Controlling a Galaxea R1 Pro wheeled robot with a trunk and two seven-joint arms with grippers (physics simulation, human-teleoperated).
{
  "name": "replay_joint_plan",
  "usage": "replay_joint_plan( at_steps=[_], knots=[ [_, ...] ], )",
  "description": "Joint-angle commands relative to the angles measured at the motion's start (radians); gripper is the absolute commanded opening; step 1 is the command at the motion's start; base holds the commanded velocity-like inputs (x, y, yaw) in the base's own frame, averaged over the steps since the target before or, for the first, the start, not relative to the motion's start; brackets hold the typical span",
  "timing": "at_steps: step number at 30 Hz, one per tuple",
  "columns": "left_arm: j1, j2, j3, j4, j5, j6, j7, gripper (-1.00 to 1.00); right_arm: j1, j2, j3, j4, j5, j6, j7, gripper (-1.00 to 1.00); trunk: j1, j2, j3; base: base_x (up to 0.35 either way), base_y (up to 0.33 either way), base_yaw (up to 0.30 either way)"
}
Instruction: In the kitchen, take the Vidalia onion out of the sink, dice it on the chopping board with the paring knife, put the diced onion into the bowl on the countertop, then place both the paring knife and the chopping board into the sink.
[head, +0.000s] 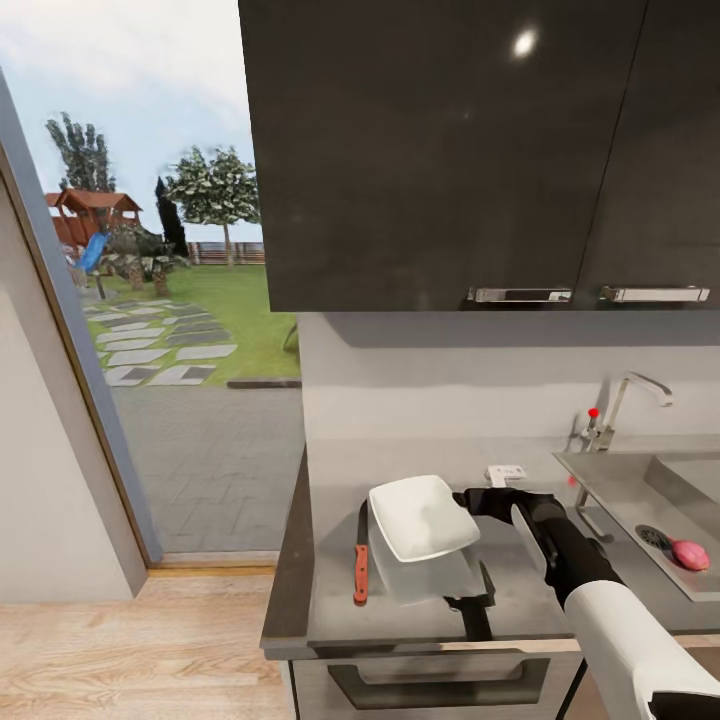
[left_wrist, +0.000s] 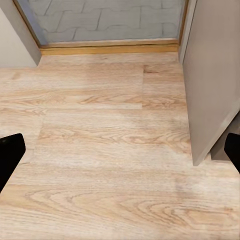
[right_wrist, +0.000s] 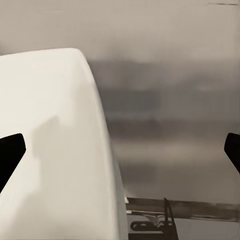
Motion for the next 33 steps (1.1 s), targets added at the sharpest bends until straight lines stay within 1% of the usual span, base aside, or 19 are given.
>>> replay_joint_plan(
  at_steps=[1, 4, 9, 27, 29, 33],
  knots=[
    [0.001, 0.0, 0.0, -0.002, 0.002, -0.001, 0.0, 1.0, 0.0, 0.0, -0.002, -0.001, 0.0, 0.006, 0.004, 1.0, 0.0, -0.001, 0.0, 0.0, 0.0, 0.0],
    [0.001, 0.0, 0.0, -0.002, 0.002, -0.001, 0.0, 1.0, 0.0, 0.0, -0.002, -0.001, 0.001, 0.021, 0.003, 1.0, 0.0, -0.001, 0.0, 0.0, 0.0, 0.0],
    [0.001, 0.0, 0.0, -0.002, 0.002, -0.001, 0.0, 1.0, 0.0, 0.0, -0.003, -0.009, 0.002, 0.076, 0.003, 1.0, 0.0, -0.001, 0.0, 0.0, 0.0, 0.0],
    [0.001, 0.0, 0.0, 0.0, 0.002, -0.001, 0.0, 1.0, 0.0, 0.0, -0.002, -0.009, 0.001, 0.095, 0.003, 1.0, 0.0, -0.001, 0.0, 0.0, 0.0, 0.0],
    [0.001, 0.0, 0.0, 0.0, 0.002, -0.001, 0.0, 1.0, 0.0, 0.0, -0.002, -0.009, 0.001, 0.117, 0.002, 1.0, 0.0, -0.001, 0.0, 0.0, 0.0, 0.0],
    [0.001, 0.0, 0.0, 0.0, 0.002, -0.001, 0.0, 1.0, 0.0, 0.001, -0.002, -0.009, 0.001, 0.124, 0.002, 1.0, 0.0, -0.001, 0.0, 0.0, 0.0, 0.0]
  ],
)
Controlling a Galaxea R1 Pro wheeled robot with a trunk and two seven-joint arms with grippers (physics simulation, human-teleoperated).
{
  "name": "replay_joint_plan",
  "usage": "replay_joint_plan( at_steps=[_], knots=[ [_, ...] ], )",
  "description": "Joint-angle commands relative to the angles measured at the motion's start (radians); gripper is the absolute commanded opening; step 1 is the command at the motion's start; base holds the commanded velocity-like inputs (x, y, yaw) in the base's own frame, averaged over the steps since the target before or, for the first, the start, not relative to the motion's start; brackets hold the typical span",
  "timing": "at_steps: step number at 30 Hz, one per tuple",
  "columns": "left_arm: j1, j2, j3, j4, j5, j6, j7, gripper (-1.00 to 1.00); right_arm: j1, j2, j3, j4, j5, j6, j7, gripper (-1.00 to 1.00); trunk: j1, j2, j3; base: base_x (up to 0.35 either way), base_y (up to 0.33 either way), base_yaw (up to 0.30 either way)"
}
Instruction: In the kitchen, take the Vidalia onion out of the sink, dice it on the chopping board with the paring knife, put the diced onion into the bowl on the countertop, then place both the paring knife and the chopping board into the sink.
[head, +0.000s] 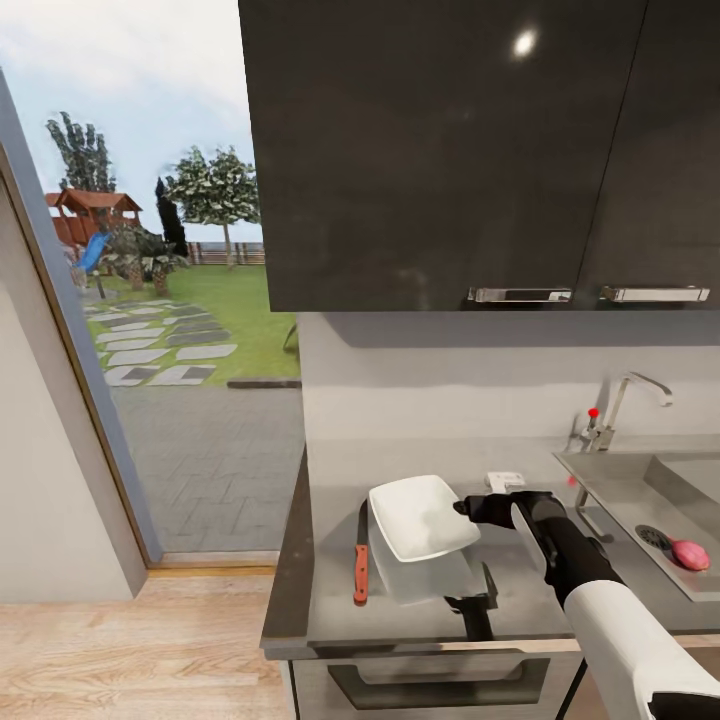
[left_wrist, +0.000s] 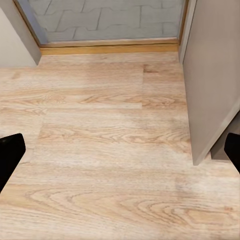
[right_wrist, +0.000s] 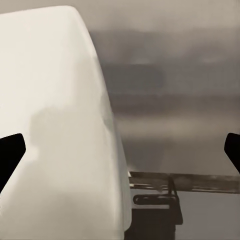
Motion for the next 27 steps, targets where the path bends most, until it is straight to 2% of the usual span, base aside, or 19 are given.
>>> replay_joint_plan(
  at_steps=[1, 27],
  knots=[
    [0.001, 0.0, 0.0, -0.002, 0.002, -0.001, 0.0, 1.0, 0.0, 0.0, -0.002, -0.001, 0.0, 0.006, 0.004, 1.0, 0.0, -0.001, 0.0, 0.0, 0.0, 0.0],
    [0.001, 0.0, 0.0, -0.002, 0.002, -0.001, 0.0, 1.0, 0.0, 0.001, 0.004, -0.003, 0.0, 0.009, 0.004, 1.0, 0.0, -0.001, -0.003, 0.0, 0.0, 0.0]
  ],
)
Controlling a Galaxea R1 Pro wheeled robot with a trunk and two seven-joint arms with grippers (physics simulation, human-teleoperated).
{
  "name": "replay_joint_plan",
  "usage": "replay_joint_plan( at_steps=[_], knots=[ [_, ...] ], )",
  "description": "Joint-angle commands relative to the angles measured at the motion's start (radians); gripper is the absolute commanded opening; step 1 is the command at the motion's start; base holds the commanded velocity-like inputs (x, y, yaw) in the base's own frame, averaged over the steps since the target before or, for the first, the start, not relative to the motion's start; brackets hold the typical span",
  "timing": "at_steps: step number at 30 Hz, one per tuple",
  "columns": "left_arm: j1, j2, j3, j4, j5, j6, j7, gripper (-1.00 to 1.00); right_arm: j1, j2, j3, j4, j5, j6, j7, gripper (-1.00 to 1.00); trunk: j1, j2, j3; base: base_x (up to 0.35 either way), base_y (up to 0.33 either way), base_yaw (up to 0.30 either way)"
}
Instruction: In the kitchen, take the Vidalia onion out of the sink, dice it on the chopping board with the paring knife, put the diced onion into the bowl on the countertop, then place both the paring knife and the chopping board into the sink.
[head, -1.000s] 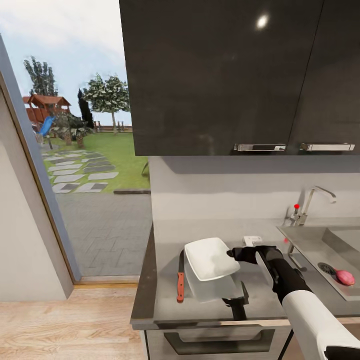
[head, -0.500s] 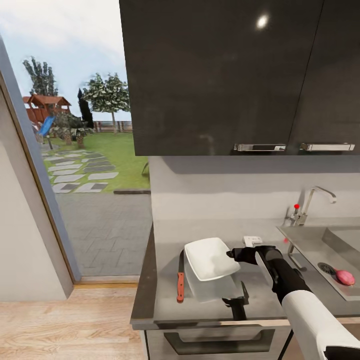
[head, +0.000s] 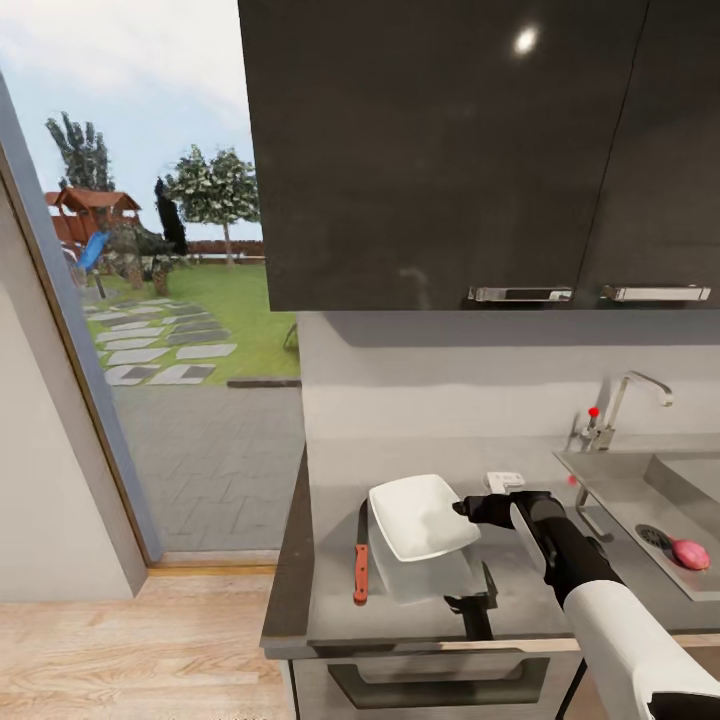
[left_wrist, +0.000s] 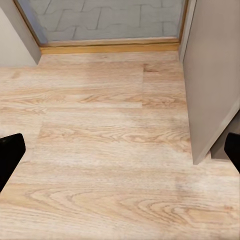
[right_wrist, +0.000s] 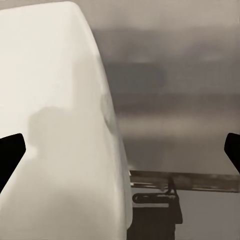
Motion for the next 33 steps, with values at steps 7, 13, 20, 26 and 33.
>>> replay_joint_plan(
  at_steps=[7, 13, 20, 26, 33],
  knots=[
    [0.001, 0.0, 0.0, -0.002, 0.002, -0.001, 0.0, 1.0, 0.0, 0.0, -0.001, -0.001, 0.0, 0.005, 0.004, 1.0, 0.0, -0.001, -0.01, 0.0, 0.0, 0.0],
    [0.0, 0.0, 0.0, -0.002, 0.002, -0.001, 0.0, 1.0, 0.0, 0.0, -0.001, 0.0, 0.0, 0.005, 0.004, 1.0, 0.0, -0.001, -0.02, 0.0, 0.0, 0.0],
    [0.001, 0.0, 0.0, -0.002, 0.002, -0.001, 0.0, 1.0, 0.0, 0.0, -0.001, 0.001, 0.0, 0.005, 0.004, 1.0, 0.0, -0.001, -0.031, 0.0, 0.0, 0.0],
    [0.001, 0.0, 0.0, -0.002, 0.002, -0.001, 0.0, 1.0, 0.0, 0.001, -0.001, 0.001, 0.0, 0.005, 0.004, 1.0, 0.0, -0.001, -0.04, 0.0, 0.0, 0.0],
    [0.001, 0.0, 0.0, -0.002, 0.002, -0.001, 0.0, 1.0, 0.0, 0.002, -0.001, 0.001, 0.0, 0.005, 0.004, 1.0, 0.0, -0.001, -0.051, 0.0, 0.0, 0.0]
  ],
)
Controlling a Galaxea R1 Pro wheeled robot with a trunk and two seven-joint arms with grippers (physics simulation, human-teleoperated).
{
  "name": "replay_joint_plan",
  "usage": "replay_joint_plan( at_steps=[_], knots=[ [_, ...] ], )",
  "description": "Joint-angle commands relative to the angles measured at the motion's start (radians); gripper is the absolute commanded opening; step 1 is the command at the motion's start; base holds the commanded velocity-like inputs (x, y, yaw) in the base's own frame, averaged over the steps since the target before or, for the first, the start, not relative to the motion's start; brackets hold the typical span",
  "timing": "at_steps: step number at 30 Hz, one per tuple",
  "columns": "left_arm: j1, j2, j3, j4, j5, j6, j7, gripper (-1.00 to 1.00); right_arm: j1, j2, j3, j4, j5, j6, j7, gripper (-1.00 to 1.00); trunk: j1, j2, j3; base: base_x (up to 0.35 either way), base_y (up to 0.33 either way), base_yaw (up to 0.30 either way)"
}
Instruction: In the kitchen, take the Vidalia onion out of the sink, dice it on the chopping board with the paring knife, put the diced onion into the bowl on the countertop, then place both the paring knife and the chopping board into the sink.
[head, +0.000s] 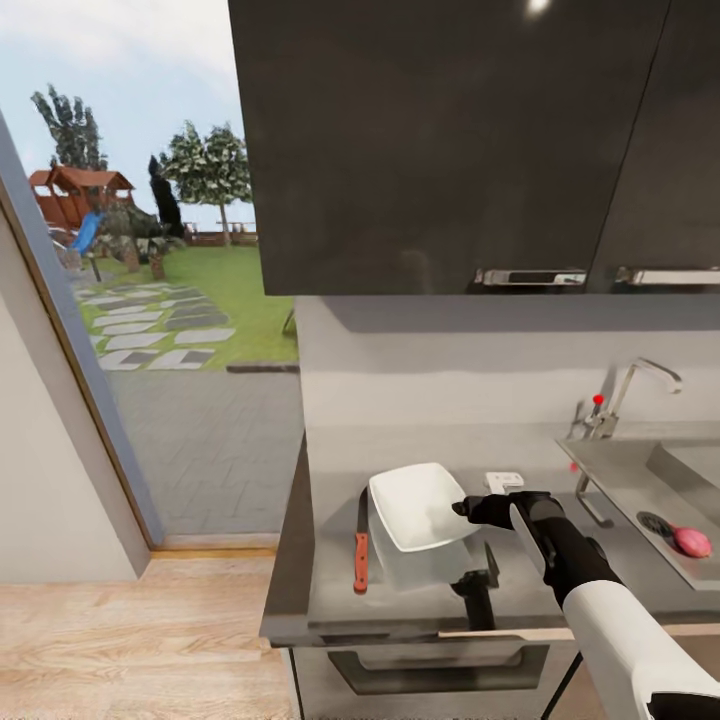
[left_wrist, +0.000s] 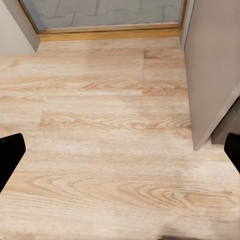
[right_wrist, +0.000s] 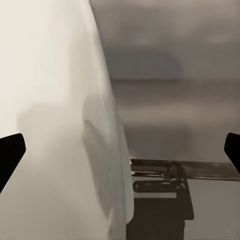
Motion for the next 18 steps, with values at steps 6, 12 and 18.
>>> replay_joint_plan(
  at_steps=[6, 12, 18],
  knots=[
    [0.0, 0.0, 0.0, -0.002, 0.002, -0.001, 0.0, 1.0, -0.001, 0.001, -0.001, -0.001, 0.0, 0.005, 0.004, 1.0, 0.001, -0.002, -0.012, 0.0, 0.0, 0.0],
    [0.0, 0.0, 0.0, -0.003, 0.002, -0.001, 0.0, 1.0, -0.001, 0.001, -0.001, -0.002, 0.0, 0.005, 0.004, 1.0, 0.001, -0.002, -0.021, 0.0, 0.0, 0.0],
    [0.0, 0.0, 0.0, -0.003, 0.002, -0.001, 0.0, 1.0, -0.001, 0.001, -0.001, -0.002, 0.0, 0.004, 0.004, 1.0, 0.001, -0.002, -0.031, 0.0, 0.0, 0.0]
  ],
)
